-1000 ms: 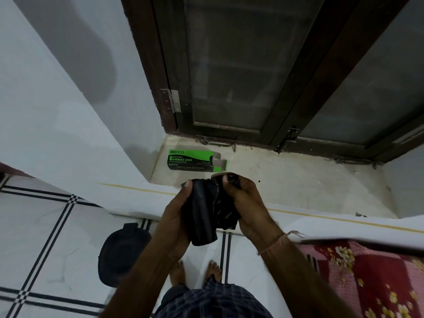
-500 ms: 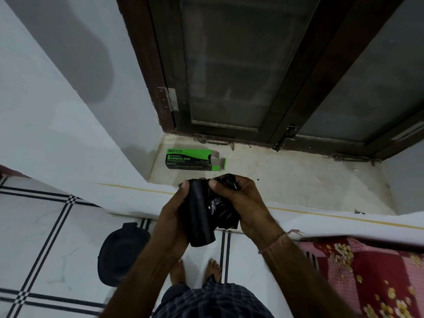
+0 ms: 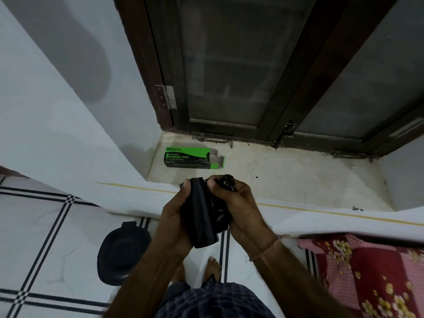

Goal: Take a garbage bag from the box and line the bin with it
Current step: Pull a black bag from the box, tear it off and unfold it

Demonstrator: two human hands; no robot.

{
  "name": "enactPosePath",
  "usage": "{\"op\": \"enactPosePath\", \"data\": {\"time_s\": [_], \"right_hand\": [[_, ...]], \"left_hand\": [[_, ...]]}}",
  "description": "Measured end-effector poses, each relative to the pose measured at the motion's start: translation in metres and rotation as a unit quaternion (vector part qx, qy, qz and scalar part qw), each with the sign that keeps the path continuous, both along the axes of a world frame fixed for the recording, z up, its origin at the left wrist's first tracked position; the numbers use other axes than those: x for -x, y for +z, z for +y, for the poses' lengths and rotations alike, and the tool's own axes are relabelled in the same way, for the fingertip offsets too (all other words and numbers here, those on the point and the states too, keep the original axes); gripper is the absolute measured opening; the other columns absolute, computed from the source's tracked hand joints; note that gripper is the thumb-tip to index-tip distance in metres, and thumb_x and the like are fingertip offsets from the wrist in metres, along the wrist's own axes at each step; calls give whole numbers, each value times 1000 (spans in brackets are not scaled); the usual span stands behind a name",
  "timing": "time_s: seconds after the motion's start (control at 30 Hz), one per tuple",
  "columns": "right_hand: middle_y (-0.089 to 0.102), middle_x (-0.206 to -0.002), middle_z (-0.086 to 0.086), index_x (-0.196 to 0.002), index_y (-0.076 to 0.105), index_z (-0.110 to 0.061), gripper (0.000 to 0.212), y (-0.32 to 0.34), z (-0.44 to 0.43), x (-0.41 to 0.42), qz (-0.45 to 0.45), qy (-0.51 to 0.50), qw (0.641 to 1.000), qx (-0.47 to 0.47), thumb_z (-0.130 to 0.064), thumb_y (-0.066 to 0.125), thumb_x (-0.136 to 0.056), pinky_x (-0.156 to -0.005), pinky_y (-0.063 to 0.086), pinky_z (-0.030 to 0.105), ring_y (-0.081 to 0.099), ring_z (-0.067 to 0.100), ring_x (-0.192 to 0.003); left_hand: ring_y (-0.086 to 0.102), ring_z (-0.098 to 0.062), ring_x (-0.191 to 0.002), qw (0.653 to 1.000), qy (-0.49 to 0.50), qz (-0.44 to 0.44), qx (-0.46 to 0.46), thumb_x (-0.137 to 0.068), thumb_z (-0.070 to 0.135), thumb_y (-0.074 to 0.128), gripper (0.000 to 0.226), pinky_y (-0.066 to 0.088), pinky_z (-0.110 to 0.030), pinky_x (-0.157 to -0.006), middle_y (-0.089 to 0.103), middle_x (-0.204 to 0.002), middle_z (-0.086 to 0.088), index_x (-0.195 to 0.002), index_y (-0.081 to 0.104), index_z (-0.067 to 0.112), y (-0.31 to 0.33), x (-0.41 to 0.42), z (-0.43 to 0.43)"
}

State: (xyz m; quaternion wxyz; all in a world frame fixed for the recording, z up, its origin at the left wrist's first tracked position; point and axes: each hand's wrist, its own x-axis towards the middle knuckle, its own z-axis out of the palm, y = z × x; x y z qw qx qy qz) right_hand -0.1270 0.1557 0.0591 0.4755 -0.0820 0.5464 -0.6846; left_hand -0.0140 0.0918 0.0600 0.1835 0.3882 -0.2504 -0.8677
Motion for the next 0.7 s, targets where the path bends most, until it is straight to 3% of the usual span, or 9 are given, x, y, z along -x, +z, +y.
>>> {"op": "enactPosePath", "data": {"time_s": [0.07,0.17,0.27,0.37,0.53,0.6,0.7], "right_hand": [[74,-74,1,-79,74,-14,17,-2,-1,-3,-14,-20,1000,-8,-5,69,-93,-65,58,28,72,17,-70],[72,-70,1,-81,70,-10,17,-6,-2,-6,-21,-47,998,-25,-8,65,-97,-66,59,28,69,18,-69],[69,-68,2,-82,66,-6,19,-5,-3,1,-80,-85,993,-11,-5,59,-99,-59,58,25,67,15,-62],[68,-73,4,-83,64,-7,22,-5,0,12,-126,-101,987,22,-5,53,-102,-61,58,25,64,17,-69],[67,-78,3,-86,63,-11,26,-15,3,8,-179,-79,979,62,-15,47,-106,-73,60,34,68,23,-81],[62,-74,3,-85,60,-11,28,-12,1,8,-208,-81,971,90,-16,44,-108,-70,59,34,65,18,-67],[53,-74,2,-88,54,-12,23,-10,0,10,-207,-71,972,84,-12,42,-108,-53,49,22,48,8,-48]], "left_hand": [[74,-35,-97,1000,10,5,-1,-87,52,58,54,56,-56,-94,75,-111,-19,-115,73,9,-3,0,1],[74,-30,-89,999,25,19,6,-92,51,55,46,54,-51,-93,75,-100,-13,-99,78,12,-6,2,1],[69,-22,-81,998,46,34,14,-101,45,46,47,54,-44,-88,71,-91,-7,-90,80,14,-10,5,-4],[66,-18,-76,994,79,71,3,-106,42,41,50,59,-34,-78,68,-88,-6,-89,80,15,-14,-1,-17],[69,-22,-81,996,59,66,27,-106,43,39,47,61,-36,-78,69,-90,-9,-102,71,9,-16,-4,-21],[69,-23,-80,996,46,71,27,-107,45,37,48,61,-37,-80,69,-88,-9,-104,65,7,-14,-4,-20],[67,-23,-77,996,34,77,41,-106,45,35,48,60,-37,-79,68,-85,-9,-104,65,7,-18,-4,-21]]}}
